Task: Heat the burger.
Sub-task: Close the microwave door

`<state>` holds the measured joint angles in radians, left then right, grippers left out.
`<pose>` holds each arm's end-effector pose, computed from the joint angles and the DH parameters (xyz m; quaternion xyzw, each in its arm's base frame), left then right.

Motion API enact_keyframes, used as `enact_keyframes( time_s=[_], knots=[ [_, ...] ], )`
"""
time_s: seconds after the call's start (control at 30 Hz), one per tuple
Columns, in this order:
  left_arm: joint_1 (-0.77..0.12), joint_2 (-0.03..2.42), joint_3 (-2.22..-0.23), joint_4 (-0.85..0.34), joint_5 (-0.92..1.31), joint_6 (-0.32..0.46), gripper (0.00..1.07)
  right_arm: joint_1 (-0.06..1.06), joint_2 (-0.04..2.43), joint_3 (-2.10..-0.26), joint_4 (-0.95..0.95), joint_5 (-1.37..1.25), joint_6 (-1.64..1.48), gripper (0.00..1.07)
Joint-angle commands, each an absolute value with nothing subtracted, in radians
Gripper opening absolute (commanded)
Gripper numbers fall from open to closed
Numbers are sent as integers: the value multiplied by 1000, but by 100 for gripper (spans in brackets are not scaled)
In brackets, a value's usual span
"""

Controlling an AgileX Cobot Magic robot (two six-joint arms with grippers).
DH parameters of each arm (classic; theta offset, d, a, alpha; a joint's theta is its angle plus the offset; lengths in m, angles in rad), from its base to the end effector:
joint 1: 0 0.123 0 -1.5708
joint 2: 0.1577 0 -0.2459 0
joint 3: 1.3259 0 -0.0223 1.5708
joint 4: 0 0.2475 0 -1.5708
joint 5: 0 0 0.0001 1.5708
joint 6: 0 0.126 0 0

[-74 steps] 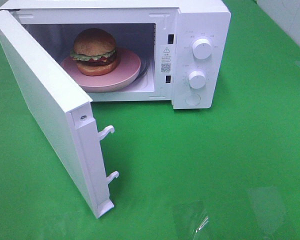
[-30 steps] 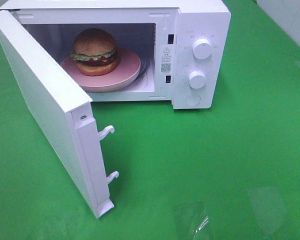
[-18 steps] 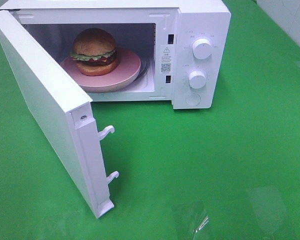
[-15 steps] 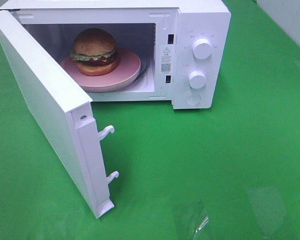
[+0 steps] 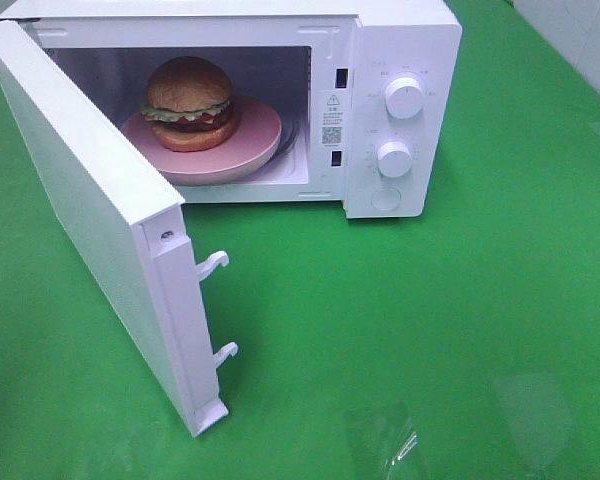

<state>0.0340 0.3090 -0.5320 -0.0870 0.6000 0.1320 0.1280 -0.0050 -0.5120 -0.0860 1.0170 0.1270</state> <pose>0.1300 -0.0018 0.2946 0.0251 0.8008 0.0085 0.5984 0.0638 -0.0011 0.2690 0.0007 0.8362 0.0269 0.5477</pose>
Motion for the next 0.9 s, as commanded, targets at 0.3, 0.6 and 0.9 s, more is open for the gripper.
enact_keyframes(
  time_s=[0.3,0.6,0.9],
  knots=[
    [34,512,-457,-90,191,133,0,124,-29,-510,-86,1005,121,76],
    [34,707,-365,-90,-136,132,0,124,-29,-510,-86,1005,121,76],
    [34,964,-365,-83,-339,131,0,124,-29,-510,-86,1005,121,76]
  ],
)
